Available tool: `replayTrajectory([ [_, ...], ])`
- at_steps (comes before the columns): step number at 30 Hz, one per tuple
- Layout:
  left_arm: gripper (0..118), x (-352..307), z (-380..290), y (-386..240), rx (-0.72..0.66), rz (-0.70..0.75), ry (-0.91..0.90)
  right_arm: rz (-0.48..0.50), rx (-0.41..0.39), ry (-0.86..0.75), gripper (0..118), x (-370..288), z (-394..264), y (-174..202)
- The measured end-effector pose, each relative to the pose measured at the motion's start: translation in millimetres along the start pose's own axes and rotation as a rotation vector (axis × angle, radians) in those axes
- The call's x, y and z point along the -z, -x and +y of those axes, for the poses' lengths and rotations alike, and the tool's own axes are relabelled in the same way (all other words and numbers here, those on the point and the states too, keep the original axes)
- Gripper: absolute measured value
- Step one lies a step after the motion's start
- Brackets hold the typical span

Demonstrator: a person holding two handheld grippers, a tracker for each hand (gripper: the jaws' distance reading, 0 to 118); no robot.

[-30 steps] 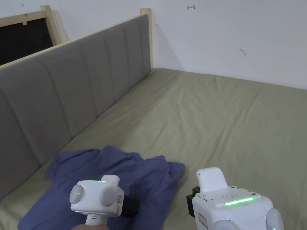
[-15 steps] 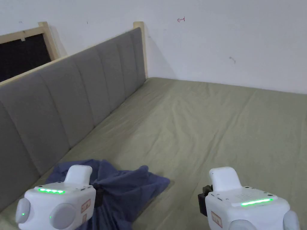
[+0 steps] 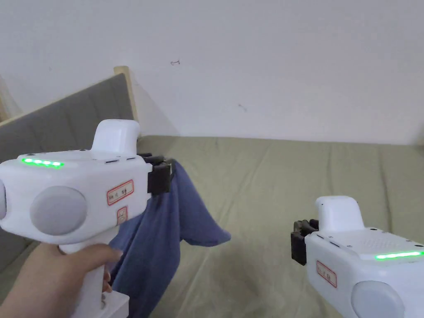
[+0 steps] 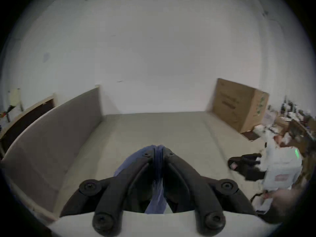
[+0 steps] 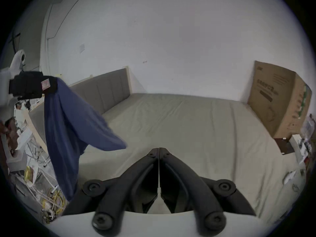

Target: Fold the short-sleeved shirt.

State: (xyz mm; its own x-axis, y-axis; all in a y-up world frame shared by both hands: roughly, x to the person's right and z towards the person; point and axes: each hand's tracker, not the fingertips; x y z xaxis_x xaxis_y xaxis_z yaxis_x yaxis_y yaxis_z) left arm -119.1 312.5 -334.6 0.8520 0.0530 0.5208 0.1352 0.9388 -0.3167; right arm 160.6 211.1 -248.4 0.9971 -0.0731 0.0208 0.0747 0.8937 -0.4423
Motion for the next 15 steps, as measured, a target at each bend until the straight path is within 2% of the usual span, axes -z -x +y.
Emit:
replayTrajectory([
  [3, 7, 27, 11, -58, 0.036, -0.124, 0.001, -0.082, 0.011, -0.036, 0, -32, 0, -36],
  [8, 7, 75, 15, -154, 0.042, -0.319, 0.055, -0.232, 0.086, -0.086, 0, -80, -4, -104],
  [12, 7, 116, 1, -218, 0.034, -0.452, 0.178, -0.362, 0.169, -0.098, 0, -105, -19, -155],
  [15, 7, 157, -27, -253, 0.043, -0.497, 0.391, -0.380, 0.232, -0.054, 0, -107, -34, -184],
])
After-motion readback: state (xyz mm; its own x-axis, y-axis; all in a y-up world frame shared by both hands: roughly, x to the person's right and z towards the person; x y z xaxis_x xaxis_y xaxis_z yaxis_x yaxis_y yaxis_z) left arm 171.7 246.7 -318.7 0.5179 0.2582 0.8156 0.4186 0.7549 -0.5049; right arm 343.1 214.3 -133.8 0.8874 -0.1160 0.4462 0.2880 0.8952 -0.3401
